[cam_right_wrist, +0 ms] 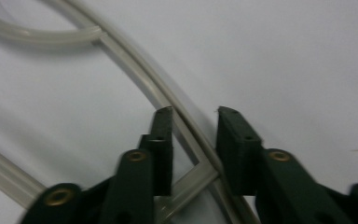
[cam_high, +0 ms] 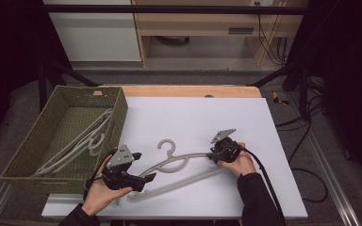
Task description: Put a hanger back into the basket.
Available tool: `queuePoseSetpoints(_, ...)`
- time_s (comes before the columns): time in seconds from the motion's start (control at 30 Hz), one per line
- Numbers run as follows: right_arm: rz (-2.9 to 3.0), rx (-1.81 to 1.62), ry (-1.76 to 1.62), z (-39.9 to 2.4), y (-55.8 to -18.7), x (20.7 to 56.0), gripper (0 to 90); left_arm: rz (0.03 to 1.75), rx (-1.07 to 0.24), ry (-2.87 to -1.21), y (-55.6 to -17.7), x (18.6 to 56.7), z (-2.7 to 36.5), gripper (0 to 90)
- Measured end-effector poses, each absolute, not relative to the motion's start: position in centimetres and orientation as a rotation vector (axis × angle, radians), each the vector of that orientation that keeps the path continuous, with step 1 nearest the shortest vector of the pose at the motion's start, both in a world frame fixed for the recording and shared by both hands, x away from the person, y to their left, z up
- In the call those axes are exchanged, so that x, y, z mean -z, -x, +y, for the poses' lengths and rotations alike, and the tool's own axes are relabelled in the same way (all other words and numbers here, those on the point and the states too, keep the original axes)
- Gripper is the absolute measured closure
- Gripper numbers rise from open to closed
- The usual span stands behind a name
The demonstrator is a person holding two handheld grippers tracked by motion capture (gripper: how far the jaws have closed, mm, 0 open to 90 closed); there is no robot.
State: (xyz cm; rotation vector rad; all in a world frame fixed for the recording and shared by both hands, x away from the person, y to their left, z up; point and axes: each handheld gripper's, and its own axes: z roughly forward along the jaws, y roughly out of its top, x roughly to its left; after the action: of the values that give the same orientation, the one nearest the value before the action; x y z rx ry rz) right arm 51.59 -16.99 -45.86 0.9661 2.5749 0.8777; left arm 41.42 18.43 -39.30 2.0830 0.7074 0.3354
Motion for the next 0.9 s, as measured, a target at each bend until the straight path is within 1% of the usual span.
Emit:
queuePoseSetpoints(0.07,2.530,-0.903,-1.026,-17.7,-51.5,45.2,90.0,0.707,-0.336,-2.087,-41.4,39.3,18.4,14.4)
queuePoseSetpoints(0.13,2.506,-0.834,-1.024,-18.3,-51.5,45.1,90.0,0.706,-0.335,-2.087,-41.4,39.3,18.4,14.4)
queuePoseSetpoints(0.23,2.491,-0.903,-1.083,-19.3,-51.4,45.3,90.0,0.707,-0.336,-2.083,-41.4,39.2,18.4,14.7)
queuePoseSetpoints(0.33,2.469,-0.931,-1.090,-19.8,-51.4,45.3,90.0,0.710,-0.339,-2.076,-41.4,39.2,18.5,16.3)
queuePoseSetpoints(0.43,2.439,-0.882,-1.126,-20.5,-51.9,45.3,90.0,0.709,-0.347,-2.066,-41.3,39.1,18.7,19.1)
queuePoseSetpoints(0.5,2.438,-0.844,-1.198,-20.9,-52.0,45.5,90.0,0.709,-0.349,-2.059,-41.4,39.0,18.8,19.4)
queuePoseSetpoints(0.6,2.456,-0.861,-1.197,-21.6,-51.7,46.0,90.0,0.719,-0.347,-2.063,-41.4,39.0,18.9,21.3)
queuePoseSetpoints(0.7,2.457,-0.861,-1.191,-22.0,-51.1,46.2,90.0,0.744,-0.339,-2.098,-41.6,39.6,18.6,27.8)
queuePoseSetpoints(0.73,2.454,-0.865,-1.173,-22.0,-50.9,46.2,90.0,0.755,-0.335,-2.115,-41.7,39.9,18.5,31.3)
queuePoseSetpoints(0.8,2.467,-0.871,-1.149,-22.0,-50.7,45.9,90.0,0.773,-0.299,-2.162,-42.0,40.6,18.3,42.4)
queuePoseSetpoints(0.9,2.455,-0.898,-1.143,-21.7,-50.4,45.5,90.0,0.826,-0.243,-2.226,-42.4,41.9,17.9,64.7)
